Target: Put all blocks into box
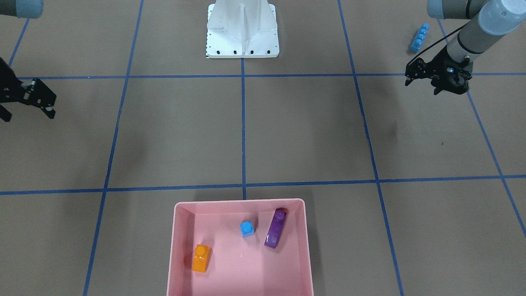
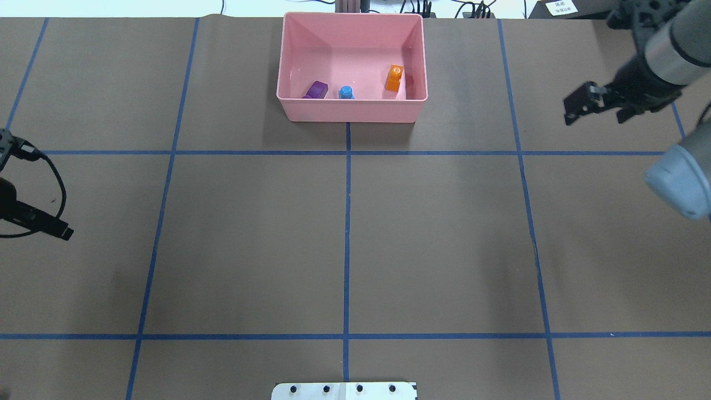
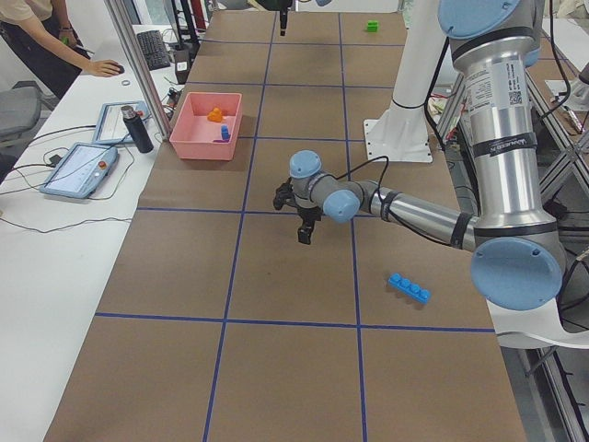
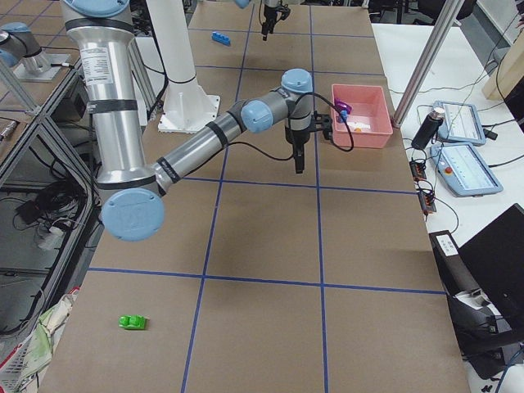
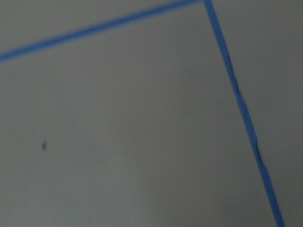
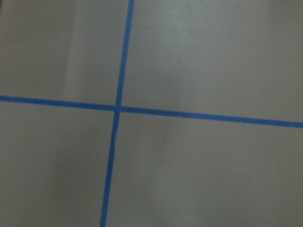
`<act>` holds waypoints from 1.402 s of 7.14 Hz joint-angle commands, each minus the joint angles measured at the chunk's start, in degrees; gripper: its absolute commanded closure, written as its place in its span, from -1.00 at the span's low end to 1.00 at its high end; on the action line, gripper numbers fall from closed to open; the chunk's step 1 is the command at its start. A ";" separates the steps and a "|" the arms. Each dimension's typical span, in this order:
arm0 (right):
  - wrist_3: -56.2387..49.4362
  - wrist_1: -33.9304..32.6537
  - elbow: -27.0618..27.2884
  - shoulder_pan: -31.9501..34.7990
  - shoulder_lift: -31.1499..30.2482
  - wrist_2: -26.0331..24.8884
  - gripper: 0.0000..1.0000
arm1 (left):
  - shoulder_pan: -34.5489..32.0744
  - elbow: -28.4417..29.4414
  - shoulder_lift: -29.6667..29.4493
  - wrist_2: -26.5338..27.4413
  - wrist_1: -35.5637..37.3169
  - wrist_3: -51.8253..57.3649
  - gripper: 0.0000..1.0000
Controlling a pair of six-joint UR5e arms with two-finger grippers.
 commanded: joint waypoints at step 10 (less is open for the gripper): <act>-5.75 0.20 5.60 1.36 -11.95 2.51 -0.98 | 32.95 1.33 17.45 6.54 -10.98 -9.24 -0.99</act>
